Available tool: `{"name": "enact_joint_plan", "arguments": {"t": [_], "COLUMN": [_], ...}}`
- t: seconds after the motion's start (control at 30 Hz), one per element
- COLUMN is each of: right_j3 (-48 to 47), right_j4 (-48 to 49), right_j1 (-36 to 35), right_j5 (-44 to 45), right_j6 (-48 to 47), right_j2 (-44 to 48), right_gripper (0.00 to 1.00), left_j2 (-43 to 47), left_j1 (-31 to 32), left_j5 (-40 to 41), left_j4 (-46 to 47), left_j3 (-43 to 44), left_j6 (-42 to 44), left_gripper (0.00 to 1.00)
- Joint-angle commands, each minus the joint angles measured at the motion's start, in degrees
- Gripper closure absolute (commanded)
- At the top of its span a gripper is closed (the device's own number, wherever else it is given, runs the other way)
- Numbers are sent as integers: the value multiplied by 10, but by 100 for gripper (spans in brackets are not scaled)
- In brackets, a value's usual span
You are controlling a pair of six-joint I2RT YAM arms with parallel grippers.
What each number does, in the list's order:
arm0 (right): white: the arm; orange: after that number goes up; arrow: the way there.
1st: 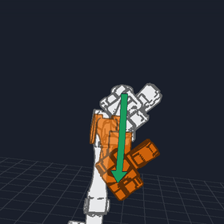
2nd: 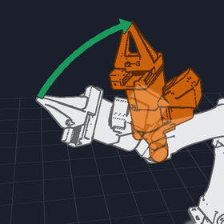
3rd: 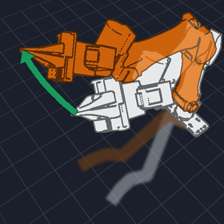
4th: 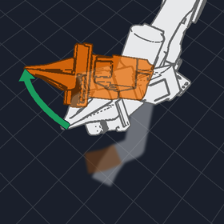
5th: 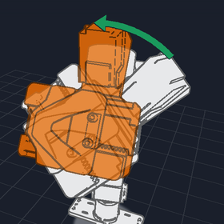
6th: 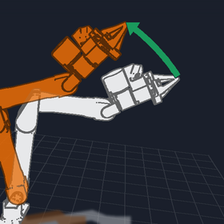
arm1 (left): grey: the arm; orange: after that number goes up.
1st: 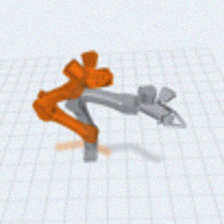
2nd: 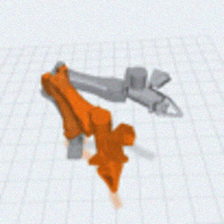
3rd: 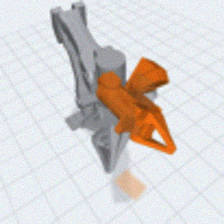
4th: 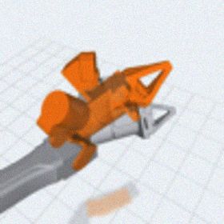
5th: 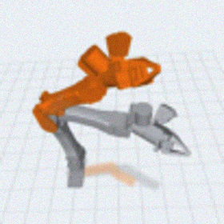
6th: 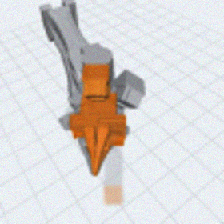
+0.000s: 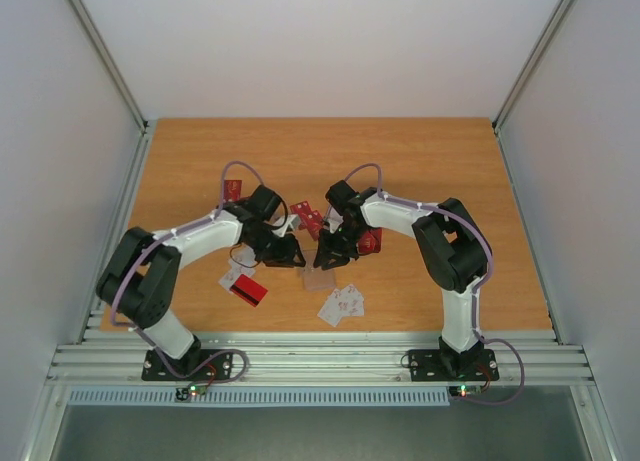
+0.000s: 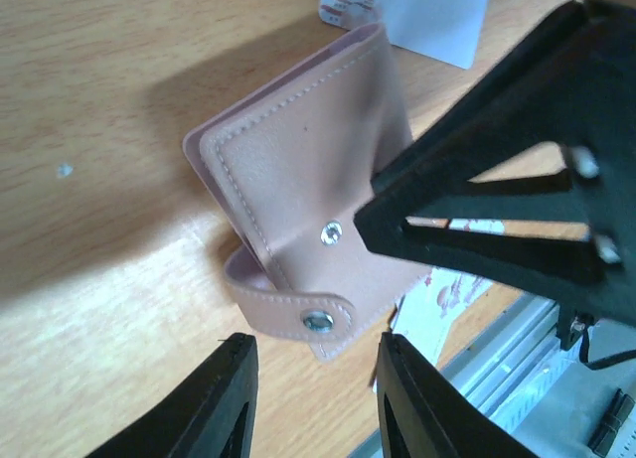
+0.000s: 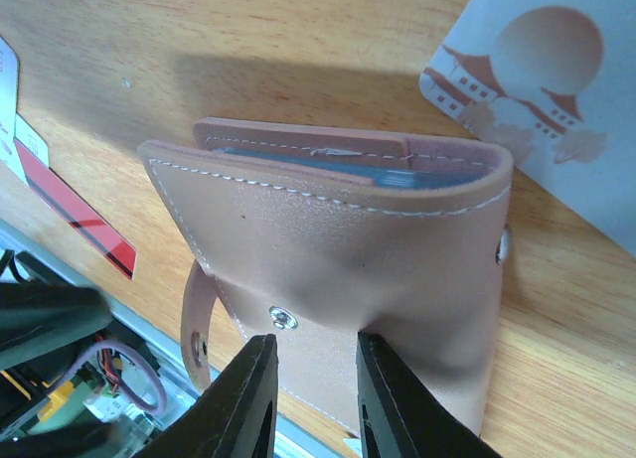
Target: Put the credit cards into the card holder
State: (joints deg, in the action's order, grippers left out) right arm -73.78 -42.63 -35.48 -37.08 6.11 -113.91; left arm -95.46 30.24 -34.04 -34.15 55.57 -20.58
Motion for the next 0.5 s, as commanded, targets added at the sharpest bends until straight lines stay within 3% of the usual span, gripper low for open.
{"name": "enact_joint_plan", "arguments": {"t": [0.0,0.17,0.47], "right_j3": [-5,-5,-5], "right_j4": [-7,-2,-6], "right_j1": [-4,-3,-4], "right_j5": [37,34,36], "right_j6": [3,9,11], "right_j2": [-17,-18,-16], "right_gripper": [76,76,76], "left_j2": [48,38,7], "left_j1": [-3,0,0], "left_j5": [10,-6,-17], "left_j4": [9,25,83], "left_j3": [-36,-53,-70], "left_j6": [10,36,-5], "left_gripper": [64,62,69]}}
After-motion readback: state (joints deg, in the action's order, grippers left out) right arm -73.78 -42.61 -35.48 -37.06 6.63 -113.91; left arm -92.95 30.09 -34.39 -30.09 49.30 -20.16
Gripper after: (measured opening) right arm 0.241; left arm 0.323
